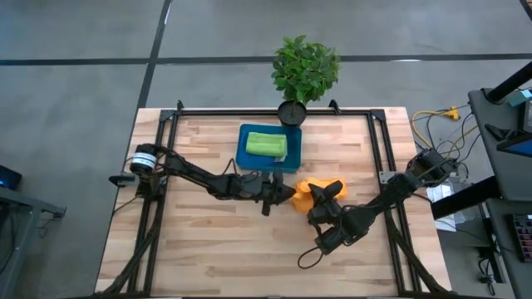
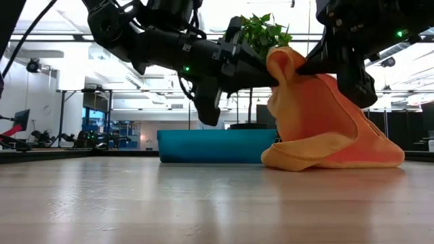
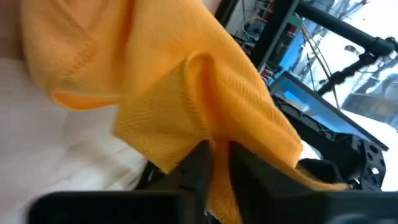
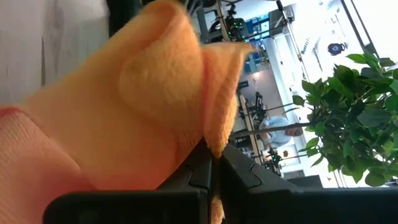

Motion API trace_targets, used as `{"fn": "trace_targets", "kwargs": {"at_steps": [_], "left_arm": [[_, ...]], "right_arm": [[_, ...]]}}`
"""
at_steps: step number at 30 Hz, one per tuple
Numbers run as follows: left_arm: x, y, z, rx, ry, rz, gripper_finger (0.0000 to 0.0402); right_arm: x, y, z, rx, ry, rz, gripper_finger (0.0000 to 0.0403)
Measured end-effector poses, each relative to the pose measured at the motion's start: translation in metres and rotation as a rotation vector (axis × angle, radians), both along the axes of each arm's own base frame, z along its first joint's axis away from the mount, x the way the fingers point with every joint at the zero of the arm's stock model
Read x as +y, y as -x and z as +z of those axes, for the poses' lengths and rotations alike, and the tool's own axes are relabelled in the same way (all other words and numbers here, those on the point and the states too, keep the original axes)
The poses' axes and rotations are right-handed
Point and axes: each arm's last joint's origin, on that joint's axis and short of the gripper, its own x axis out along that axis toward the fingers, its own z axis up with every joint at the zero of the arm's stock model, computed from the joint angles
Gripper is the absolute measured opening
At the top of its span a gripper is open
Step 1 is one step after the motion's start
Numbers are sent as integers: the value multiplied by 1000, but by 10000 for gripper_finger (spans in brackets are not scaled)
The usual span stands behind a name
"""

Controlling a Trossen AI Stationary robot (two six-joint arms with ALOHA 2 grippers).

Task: Fold microfiber towels
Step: Fold the yellow microfiber towel

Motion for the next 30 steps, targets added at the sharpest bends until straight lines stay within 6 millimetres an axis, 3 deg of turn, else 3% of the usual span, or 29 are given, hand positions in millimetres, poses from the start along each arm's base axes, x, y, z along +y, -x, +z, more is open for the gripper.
{"fn": "trace_targets", "kwargs": {"at_steps": [3,10,14,19,24,30], "left_arm": [[0,0,2,-7,-31,-6,9],[8,2,-3,22,-138,-60,1],[19,2,-1,24,-240,-105,0],[37,6,10,28,-391,-170,0],[53,18,27,77,-614,-255,0],[56,31,64,13,-1064,-349,0]], "right_arm": [[0,0,0,0,0,0,9],[0,0,1,-15,-21,-4,9],[-2,4,16,-77,-120,-7,9],[-8,15,48,-158,-345,8,9],[-14,30,79,-203,-808,49,9],[-23,47,108,-364,-1102,28,9]]}}
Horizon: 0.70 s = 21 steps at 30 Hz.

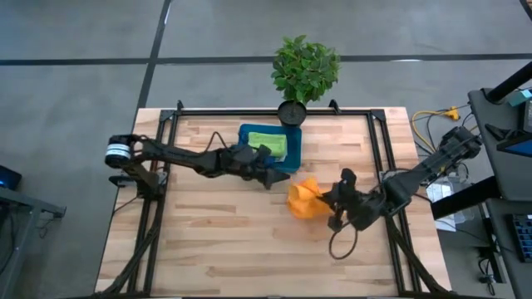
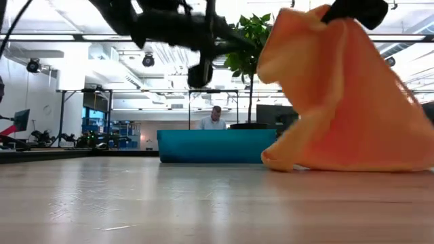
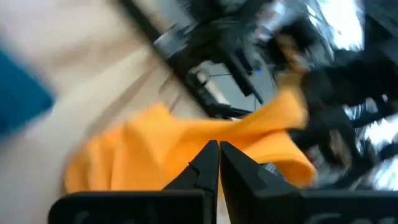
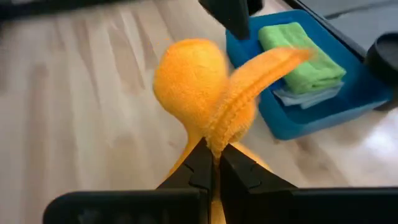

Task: Fold microfiber towels
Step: Fold the yellow microfiber towel

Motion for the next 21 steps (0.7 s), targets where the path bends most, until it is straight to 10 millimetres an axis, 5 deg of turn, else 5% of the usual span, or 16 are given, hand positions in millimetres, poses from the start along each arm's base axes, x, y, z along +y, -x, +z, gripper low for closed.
{"fn": "trace_targets", "kwargs": {"at_steps": [7,15,21], "left_arm": [[-8,18,38,-104,-284,-78,0],[-9,22,38,-27,76,-46,0],[-17,21,38,-52,17,-135,0]], "right_arm": [[-4,4,13,-118,-145,-79,9],[-2,-10,5,-219,-108,-215,9],[-3,-27,-5,-221,-70,-298,9]]}}
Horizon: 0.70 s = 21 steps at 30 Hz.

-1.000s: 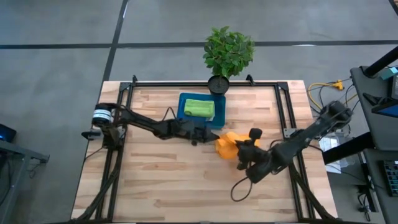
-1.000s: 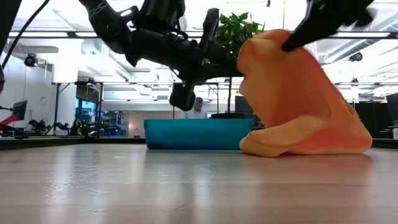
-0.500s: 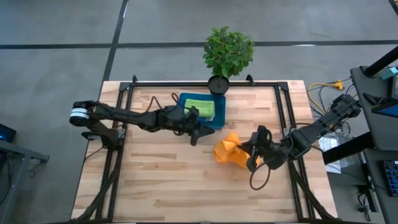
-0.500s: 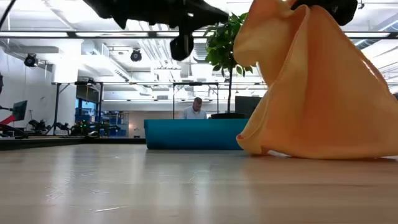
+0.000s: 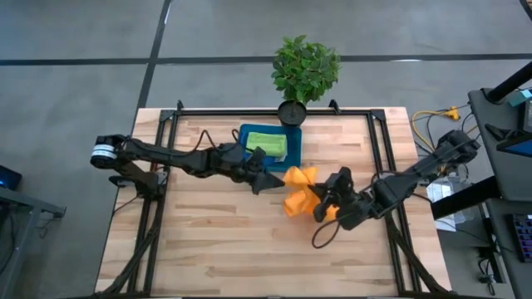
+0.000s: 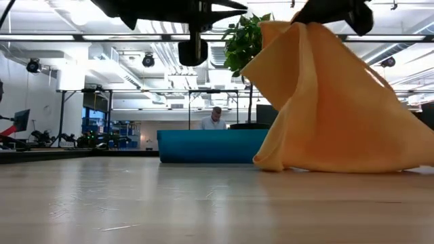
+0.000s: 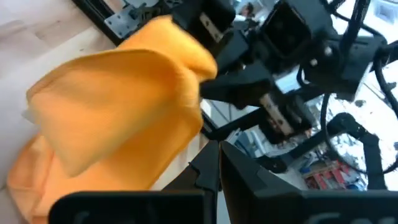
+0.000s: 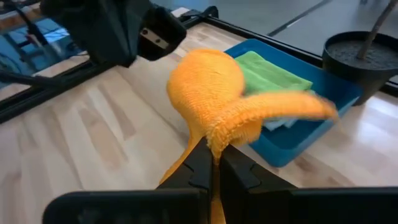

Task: Fold microfiber towels
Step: Fold the yellow microfiber towel

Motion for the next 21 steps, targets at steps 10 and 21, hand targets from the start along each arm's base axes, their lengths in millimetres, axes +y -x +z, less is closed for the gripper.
{"fn": "trace_targets", "kwargs": {"at_steps": [10,21], "left_arm": [[2,-10,-13,44,133,37,72],[2,-15,-25,66,168,56,204]], "right_arm": [[14,-38,-6,53,47,-9,9],[30,-66,-6,115,107,24,9]]}}
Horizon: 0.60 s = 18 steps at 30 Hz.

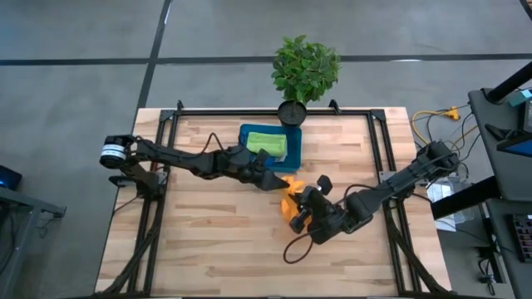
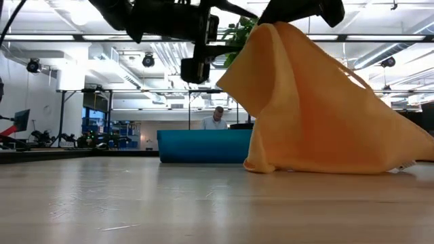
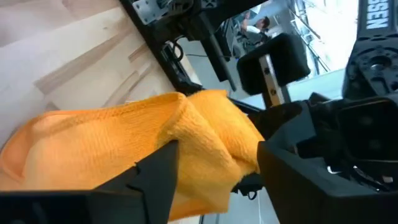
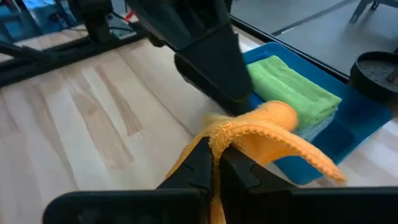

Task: Fold microfiber towels
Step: Fold the yellow microfiber towel

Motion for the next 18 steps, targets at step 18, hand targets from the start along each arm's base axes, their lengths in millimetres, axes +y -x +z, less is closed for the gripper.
{"fn": "trace_targets", "kwargs": {"at_steps": [18], "left_arm": [[0,3,-4,16,-4,5,247]], "right_arm": [[-3,6,4,-3,-25,-25,9]]}}
